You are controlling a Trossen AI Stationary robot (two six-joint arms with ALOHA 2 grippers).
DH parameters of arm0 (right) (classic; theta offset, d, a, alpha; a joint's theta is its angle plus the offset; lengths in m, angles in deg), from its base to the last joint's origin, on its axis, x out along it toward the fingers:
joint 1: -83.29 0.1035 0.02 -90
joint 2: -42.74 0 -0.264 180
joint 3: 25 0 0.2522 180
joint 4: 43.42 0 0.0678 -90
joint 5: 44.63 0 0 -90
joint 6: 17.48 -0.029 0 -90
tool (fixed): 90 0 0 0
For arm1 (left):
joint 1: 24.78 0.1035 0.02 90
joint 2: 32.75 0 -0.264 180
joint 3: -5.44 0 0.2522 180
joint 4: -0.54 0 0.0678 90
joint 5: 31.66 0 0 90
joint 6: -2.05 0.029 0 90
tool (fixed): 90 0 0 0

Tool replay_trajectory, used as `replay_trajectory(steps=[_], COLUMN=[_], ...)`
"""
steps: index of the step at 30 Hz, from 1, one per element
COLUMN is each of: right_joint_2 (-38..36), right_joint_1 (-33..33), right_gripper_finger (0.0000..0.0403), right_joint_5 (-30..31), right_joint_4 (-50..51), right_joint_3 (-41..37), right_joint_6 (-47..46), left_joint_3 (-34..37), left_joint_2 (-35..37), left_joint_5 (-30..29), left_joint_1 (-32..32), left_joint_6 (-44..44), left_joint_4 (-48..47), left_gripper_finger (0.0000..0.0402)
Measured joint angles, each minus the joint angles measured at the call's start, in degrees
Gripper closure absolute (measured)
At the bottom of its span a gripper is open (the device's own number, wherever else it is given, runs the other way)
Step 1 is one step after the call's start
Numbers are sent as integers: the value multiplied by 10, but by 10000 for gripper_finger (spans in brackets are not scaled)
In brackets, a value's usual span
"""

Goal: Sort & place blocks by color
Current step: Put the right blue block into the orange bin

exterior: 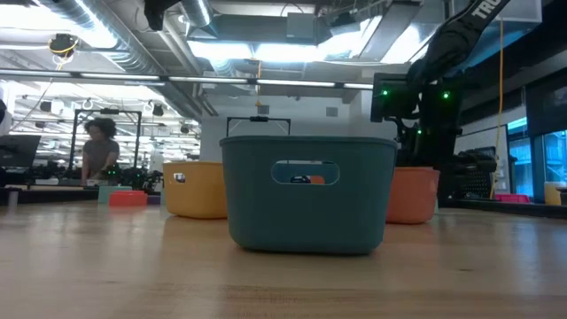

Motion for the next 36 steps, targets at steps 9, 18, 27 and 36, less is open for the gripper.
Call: replay_trajectory(steps=[9, 18, 27, 36], right_joint_2=[-11, -118, -288, -337], right_joint_1=[1, 34, 139, 182], right_gripper_finger=[267, 267, 267, 267], right_joint_5=[-26, -60, -66, -129], right_joint_4=[10, 73, 77, -222], right_joint_3=[0, 0, 0, 0], right_joint_6=[58, 194, 254, 401], left_joint_3=[0, 0, 0, 0], left_joint_2=[0, 0, 0, 0], left_joint_5=[0, 0, -8, -15], left_joint_1=[0, 0, 0, 0], left_joint_6=[0, 0, 0, 0], left_joint_4=[0, -1, -2, 3], left_gripper_finger=[205, 205, 205, 205])
